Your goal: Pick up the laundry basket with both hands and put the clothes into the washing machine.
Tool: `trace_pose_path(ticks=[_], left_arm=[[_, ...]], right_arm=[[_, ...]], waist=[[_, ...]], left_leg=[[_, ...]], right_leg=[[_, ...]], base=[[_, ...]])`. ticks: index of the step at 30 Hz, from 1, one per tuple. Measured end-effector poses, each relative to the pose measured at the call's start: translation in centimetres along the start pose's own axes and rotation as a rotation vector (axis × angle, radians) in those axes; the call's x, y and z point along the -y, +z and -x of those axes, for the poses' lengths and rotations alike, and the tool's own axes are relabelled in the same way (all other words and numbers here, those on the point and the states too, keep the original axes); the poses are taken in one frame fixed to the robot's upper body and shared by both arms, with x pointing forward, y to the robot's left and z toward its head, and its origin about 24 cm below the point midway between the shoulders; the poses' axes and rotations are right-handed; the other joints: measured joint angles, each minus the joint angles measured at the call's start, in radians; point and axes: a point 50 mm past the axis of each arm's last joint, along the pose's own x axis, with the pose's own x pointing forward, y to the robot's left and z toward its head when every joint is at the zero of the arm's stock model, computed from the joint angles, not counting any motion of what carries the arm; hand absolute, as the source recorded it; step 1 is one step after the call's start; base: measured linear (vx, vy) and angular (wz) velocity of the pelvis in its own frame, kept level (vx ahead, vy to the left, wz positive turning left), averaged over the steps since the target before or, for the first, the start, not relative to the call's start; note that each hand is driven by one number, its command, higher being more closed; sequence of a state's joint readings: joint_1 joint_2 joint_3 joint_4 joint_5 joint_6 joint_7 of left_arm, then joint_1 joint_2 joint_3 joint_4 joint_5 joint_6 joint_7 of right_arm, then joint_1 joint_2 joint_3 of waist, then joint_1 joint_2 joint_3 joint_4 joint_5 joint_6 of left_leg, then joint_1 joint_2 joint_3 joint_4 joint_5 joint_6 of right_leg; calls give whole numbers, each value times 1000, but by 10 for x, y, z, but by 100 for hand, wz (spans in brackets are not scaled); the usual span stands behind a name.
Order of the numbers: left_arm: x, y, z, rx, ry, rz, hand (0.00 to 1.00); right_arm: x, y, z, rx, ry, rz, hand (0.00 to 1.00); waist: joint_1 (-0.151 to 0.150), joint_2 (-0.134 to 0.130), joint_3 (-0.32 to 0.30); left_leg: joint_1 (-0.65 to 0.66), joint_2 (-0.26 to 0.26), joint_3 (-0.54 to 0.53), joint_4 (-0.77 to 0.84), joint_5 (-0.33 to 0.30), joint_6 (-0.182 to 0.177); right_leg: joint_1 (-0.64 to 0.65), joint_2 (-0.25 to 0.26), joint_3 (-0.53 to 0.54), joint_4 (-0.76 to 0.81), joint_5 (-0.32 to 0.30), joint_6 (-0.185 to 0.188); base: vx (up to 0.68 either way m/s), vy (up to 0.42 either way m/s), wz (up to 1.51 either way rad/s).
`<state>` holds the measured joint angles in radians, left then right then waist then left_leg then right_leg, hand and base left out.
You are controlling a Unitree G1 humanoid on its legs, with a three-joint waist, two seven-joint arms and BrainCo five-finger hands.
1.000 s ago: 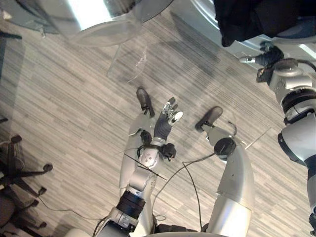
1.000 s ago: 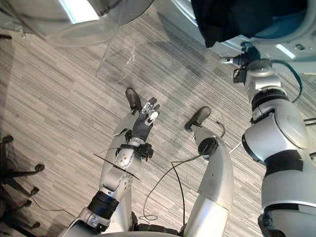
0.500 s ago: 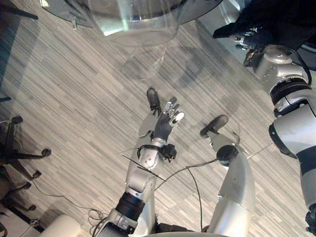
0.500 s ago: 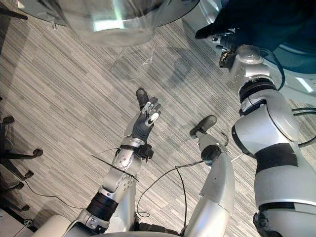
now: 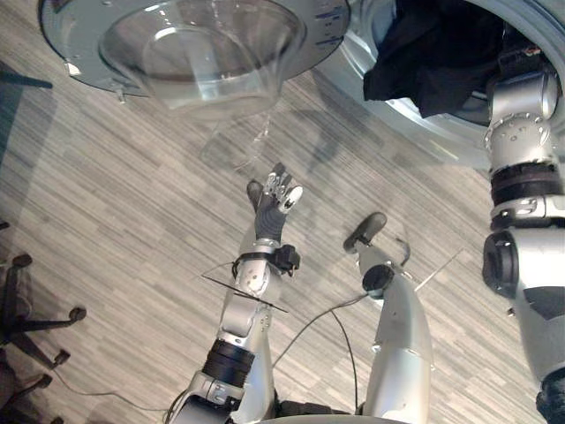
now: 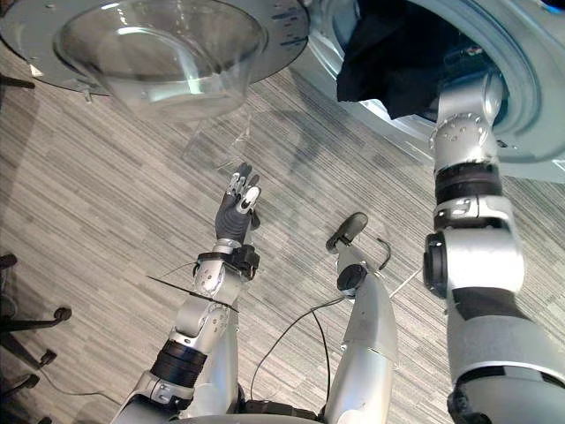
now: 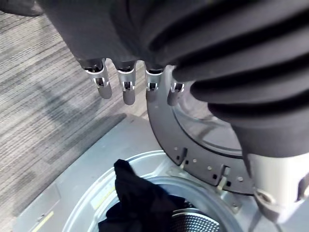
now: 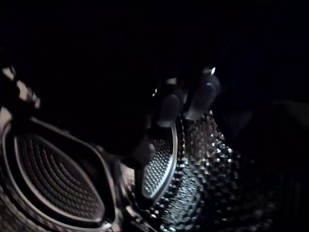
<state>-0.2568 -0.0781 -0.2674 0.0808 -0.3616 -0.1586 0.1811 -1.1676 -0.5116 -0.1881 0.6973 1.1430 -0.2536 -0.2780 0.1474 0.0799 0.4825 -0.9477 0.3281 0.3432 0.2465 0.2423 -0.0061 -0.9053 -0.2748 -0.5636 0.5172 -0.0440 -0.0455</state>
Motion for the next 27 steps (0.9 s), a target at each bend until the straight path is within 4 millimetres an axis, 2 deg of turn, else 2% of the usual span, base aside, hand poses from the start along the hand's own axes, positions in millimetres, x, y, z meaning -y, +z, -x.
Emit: trace_pose_path(ticks=[3,4,7,9,12,14,16,18,19,20,21,23,25,27], left_arm=[[-2,-2,1,-3,14,-1,0],[-2,-2,1,-4,15,-1,0],[-3,-4,2,-9,24,-3,0],[-4,-5,3,-10,28,-3,0],[-6,-6,5,-14,33,-5,0],[-11,-5,5,-11,51,-7,0],[-19,-5,7,-10,82,-8,0],[-20,-4,7,-8,87,-12,0],[-22,-4,7,-5,92,-16,0],[-26,-2,6,3,104,-19,0],[-27,-1,6,4,103,-19,0],[-34,2,6,16,126,-28,0],[-36,3,6,23,136,-28,0],[-36,4,5,25,137,-28,0]], right_arm=[[35,11,10,63,-190,-65,100],[41,13,12,77,-222,-56,0],[63,21,19,126,-352,-16,0],[71,21,23,128,-358,13,0],[86,9,34,109,-300,36,0],[93,-15,49,28,-222,79,0],[112,-58,83,-123,-209,95,0],[137,-94,123,-279,-240,122,0],[144,-112,143,-366,-246,142,0],[153,-138,170,-496,-270,163,0],[154,-142,175,-519,-272,165,0],[155,-174,206,-698,-252,190,0],[156,-182,212,-757,-226,219,0],[154,-185,203,-767,-202,249,0]], waist=[[15,-1,0],[20,-1,0],[22,-1,0],[23,-1,0],[15,-2,1],[-13,-12,-2],[-36,-42,-15],[-50,-50,-19],[-52,-50,-19],[-55,-50,-19],[-54,-50,-19],[-49,-50,-18],[-47,-50,-18],[-43,-50,-18]], left_leg=[[18,-5,1,24,-18,18],[19,-5,0,35,-29,19],[21,-13,1,79,-57,31],[32,-15,2,85,-88,25],[35,-16,18,120,-137,27],[36,-16,21,138,-158,26],[38,-14,27,142,-171,20],[42,-14,30,136,-171,19],[42,-14,32,134,-172,19],[42,-13,37,130,-171,18],[42,-13,38,128,-171,18],[42,-20,35,112,-170,6],[32,-36,18,107,-165,-1],[-6,-53,-9,116,-161,-6]], right_leg=[[54,-2,-16,-37,10,9],[62,-3,-17,-40,11,10],[91,-5,-6,-74,24,30],[101,-3,9,-103,40,42],[104,-3,41,-131,62,63],[110,-3,50,-144,68,70],[108,0,59,-158,69,72],[108,1,61,-160,69,72],[106,1,63,-160,69,72],[100,2,67,-155,69,72],[98,1,68,-154,69,72],[91,-6,59,-137,60,66],[75,-31,50,-88,31,65],[37,-62,37,-22,-9,62]], base=[[71,-12,14],[41,-7,5],[11,1,1],[0,22,-18],[-8,40,-25],[-9,27,-19],[-8,-3,-16],[2,-27,-5],[6,-43,-5],[4,-37,-6],[-1,-47,-5],[0,-52,15],[1,-52,37],[-8,-52,43]])
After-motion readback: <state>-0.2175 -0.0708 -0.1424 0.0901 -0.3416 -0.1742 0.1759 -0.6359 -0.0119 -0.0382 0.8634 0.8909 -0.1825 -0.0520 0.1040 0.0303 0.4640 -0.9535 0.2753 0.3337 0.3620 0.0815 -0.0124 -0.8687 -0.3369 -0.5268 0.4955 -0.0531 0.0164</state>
